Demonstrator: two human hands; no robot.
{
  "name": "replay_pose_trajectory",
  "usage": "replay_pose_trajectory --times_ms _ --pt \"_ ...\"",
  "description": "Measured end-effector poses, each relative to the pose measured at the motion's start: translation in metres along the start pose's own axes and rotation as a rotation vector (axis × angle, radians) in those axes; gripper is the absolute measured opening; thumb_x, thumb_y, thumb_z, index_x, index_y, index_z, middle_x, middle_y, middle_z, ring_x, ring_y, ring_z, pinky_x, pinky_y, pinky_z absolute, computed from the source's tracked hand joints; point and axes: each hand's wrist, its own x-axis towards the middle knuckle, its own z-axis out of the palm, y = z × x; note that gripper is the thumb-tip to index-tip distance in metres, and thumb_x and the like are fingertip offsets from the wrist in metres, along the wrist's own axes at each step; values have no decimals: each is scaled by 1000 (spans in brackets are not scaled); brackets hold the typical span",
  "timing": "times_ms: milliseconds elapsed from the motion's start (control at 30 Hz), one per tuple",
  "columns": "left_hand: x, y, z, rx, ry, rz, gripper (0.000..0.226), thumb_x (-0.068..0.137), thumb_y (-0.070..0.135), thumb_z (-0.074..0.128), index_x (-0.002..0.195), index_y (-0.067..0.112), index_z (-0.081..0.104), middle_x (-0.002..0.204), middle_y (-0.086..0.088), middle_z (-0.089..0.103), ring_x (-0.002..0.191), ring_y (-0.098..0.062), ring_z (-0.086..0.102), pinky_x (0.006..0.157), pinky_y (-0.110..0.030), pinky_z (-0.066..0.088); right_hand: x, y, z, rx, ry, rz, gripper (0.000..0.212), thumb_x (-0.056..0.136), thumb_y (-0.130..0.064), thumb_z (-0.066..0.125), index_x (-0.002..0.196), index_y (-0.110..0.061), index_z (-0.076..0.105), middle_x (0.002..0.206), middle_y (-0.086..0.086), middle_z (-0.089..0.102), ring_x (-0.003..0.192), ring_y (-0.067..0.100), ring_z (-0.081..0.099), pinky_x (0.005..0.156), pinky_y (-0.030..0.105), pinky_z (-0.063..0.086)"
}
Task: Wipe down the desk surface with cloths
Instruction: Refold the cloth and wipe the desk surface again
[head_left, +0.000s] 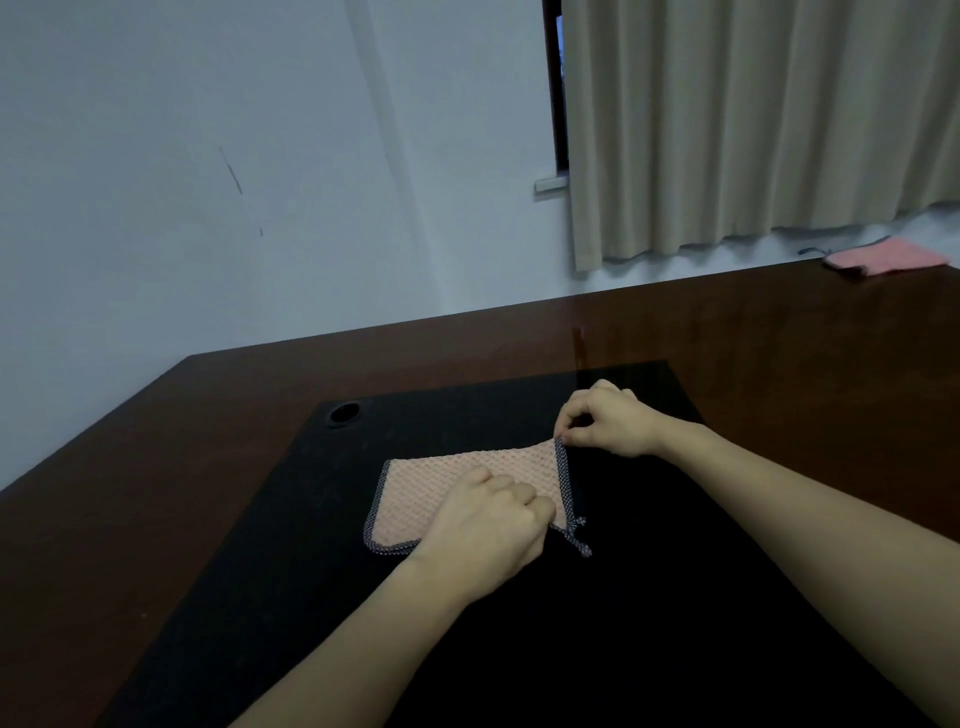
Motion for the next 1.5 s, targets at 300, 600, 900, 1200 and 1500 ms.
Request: replay_pose_trajectory --times_ms 300,600,900,1200,1500 --pt "-32 -25 -30 -313 197 -436 8 84 33 66 89 37 71 84 21 69 84 -3 62 57 -12 35 17 -54 -17 410 35 76 13 97 -7 61 88 -10 69 64 -7 66 58 4 60 50 21 41" --pt "-93 -63 -44 -693 73 -958 23 93 33 66 82 54 62 72 26 60 81 16 55 60 -14 41 75 -131 5 453 29 188 18 98 -7 57 82 -7 66 75 7 70 60 12 65 49 21 44" --pt "-162 -103 -37 -763 -57 -1088 20 98 30 55 108 46 59 96 23 65 85 4 60 71 -25 50 109 -177 55 455 -85 216 16 103 -16 56 98 -9 70 84 8 77 69 14 70 63 27 58" --pt "-168 -135 -33 -692 -35 -1046 14 103 33 52 110 43 59 103 22 60 90 1 58 73 -27 53 94 -150 41 25 -150 190 12 100 -15 59 103 -20 69 107 -5 66 94 10 63 84 24 48" --pt "-104 -120 -27 -649 -231 -896 40 95 64 48 124 37 53 114 18 63 100 -10 62 84 -35 52 74 -130 48 -57 -182 197 16 101 -26 62 113 -21 71 113 -6 65 107 12 61 94 27 46"
